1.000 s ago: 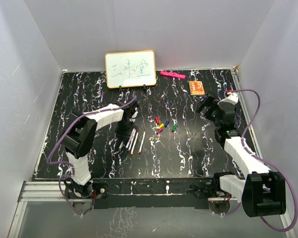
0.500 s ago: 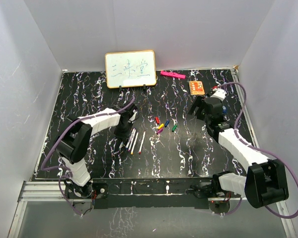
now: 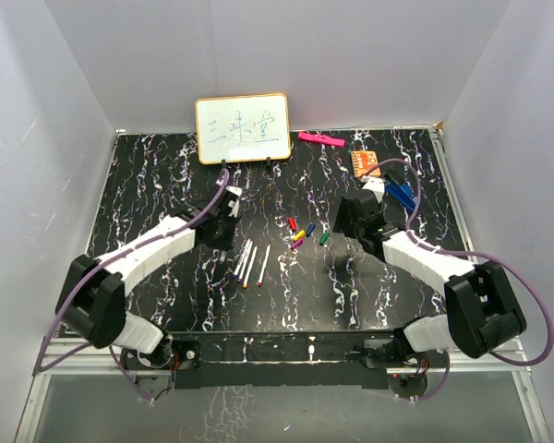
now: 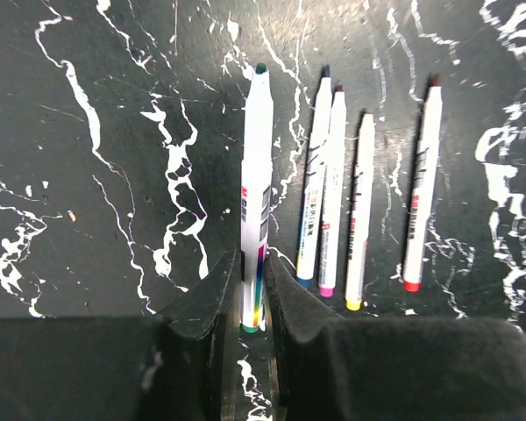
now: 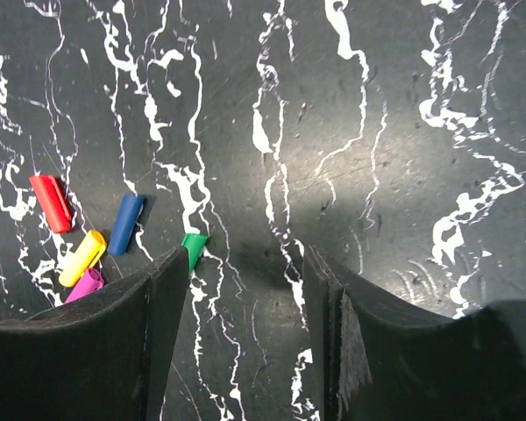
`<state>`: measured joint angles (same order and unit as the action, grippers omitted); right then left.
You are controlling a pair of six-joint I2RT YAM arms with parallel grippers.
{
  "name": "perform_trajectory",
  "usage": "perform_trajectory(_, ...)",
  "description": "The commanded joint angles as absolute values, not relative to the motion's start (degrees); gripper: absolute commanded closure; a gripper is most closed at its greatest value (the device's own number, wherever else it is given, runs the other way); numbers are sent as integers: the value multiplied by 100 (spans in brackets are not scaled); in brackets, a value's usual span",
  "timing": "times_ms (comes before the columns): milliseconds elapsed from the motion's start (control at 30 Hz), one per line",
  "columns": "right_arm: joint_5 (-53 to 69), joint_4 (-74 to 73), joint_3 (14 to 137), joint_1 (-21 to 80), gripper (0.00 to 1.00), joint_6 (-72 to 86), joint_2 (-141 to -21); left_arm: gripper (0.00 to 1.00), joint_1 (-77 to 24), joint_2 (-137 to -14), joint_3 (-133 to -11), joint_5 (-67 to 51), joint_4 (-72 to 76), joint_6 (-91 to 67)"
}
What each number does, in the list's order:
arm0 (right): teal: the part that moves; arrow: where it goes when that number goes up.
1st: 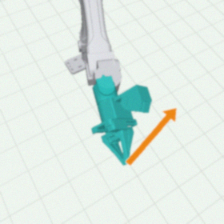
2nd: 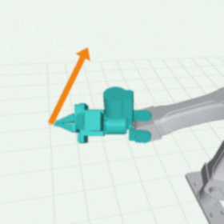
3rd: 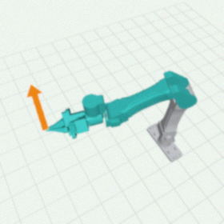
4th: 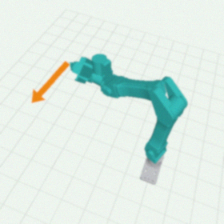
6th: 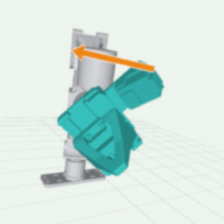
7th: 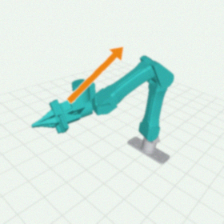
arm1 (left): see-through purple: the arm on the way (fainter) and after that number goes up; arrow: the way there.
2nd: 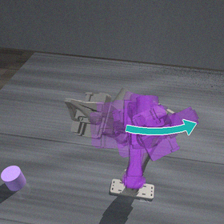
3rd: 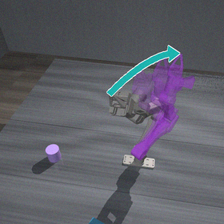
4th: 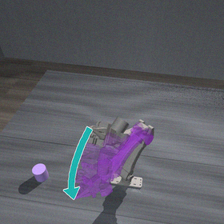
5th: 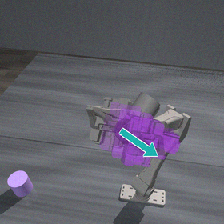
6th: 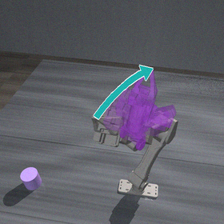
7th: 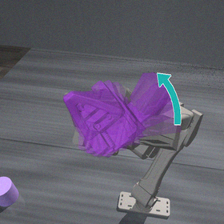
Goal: Insert the pens into the pen caps
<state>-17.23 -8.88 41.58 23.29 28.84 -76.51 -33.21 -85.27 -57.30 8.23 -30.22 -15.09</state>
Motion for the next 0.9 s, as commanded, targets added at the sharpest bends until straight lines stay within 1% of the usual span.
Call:
perform_trajectory(0,-2010,-863,4453,2628,48,3173,-7833,100,-3314,-7922,-5533,817,-2956,-1681)
perform_trajectory(167,-2060,-883,4600,2919,51,3388,-8147,100,-3319,-7636,-5459,729,-3099,-1705)
perform_trajectory(500,-2418,-1167,5061,3383,54,3819,-8888,100,-3322,-6131,-4648,390,-2131,-1570)
perform_trajectory(667,-2589,-1307,5190,3419,58,4118,-9125,100,-3325,-6025,-4637,419,-2256,-1503)
perform_trajectory(867,-2688,-1440,5261,3445,62,4252,-9241,100,-3322,-5788,-4433,289,-2002,-1412)
